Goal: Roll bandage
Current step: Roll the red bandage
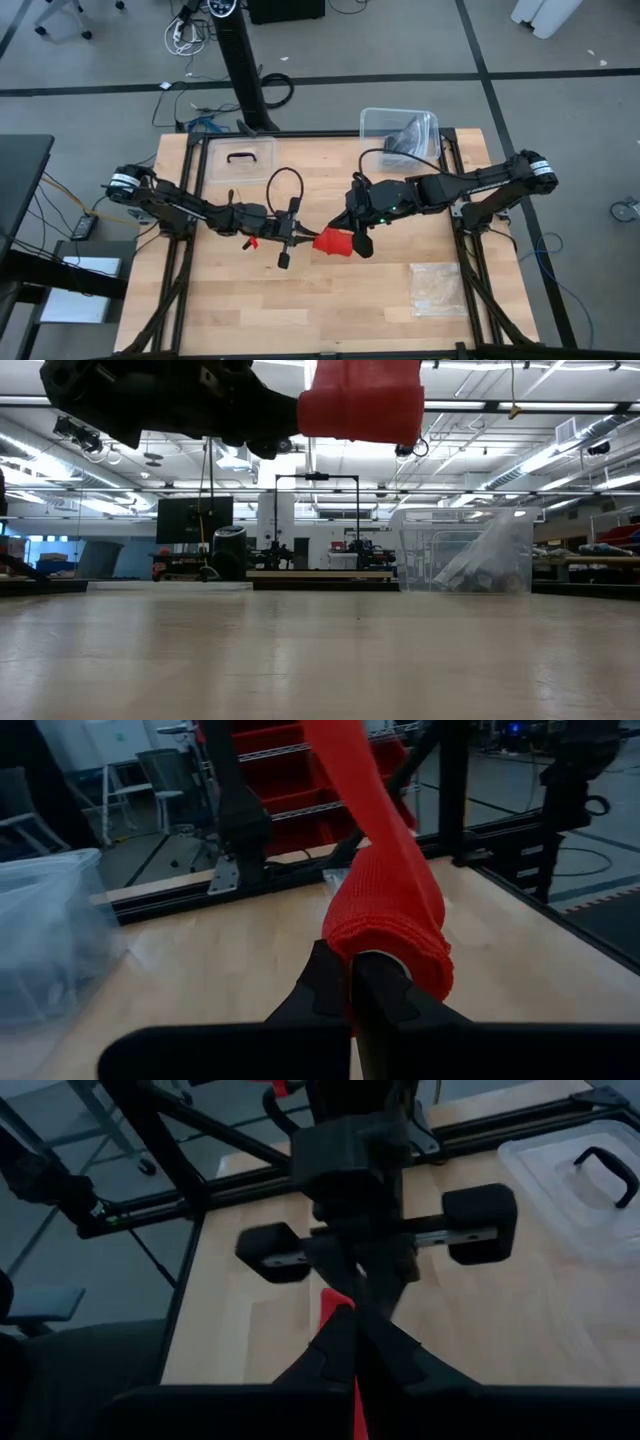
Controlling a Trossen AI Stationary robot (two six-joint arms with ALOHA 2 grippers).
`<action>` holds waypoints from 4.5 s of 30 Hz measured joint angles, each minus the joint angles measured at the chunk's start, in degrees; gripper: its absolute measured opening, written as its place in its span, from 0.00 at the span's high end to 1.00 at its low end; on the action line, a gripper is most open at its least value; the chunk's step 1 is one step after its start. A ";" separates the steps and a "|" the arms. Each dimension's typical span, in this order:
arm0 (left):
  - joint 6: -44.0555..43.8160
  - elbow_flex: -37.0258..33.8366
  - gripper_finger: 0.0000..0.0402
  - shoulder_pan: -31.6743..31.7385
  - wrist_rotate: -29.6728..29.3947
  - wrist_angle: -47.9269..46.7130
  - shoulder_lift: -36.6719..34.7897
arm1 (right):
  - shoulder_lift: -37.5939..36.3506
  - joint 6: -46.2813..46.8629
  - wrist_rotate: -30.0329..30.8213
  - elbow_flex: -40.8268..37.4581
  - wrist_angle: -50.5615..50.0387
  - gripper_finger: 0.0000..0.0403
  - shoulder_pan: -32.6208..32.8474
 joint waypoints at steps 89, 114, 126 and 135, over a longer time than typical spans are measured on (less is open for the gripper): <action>30.62 6.93 1.00 -7.84 -1.75 -10.22 -2.08 | -1.51 10.53 6.98 -0.33 -9.20 0.67 11.75; 35.92 6.93 1.00 -9.04 -7.72 -10.63 -2.08 | 6.56 5.60 -3.60 -0.37 -1.43 0.98 7.34; 33.12 6.93 1.00 -9.12 -7.75 -12.73 -2.08 | 1.95 7.66 9.09 -0.37 -6.13 1.00 10.06; 33.18 6.93 1.00 -10.60 -7.86 -9.84 -2.08 | 1.16 10.07 13.79 -0.35 -10.27 1.00 10.66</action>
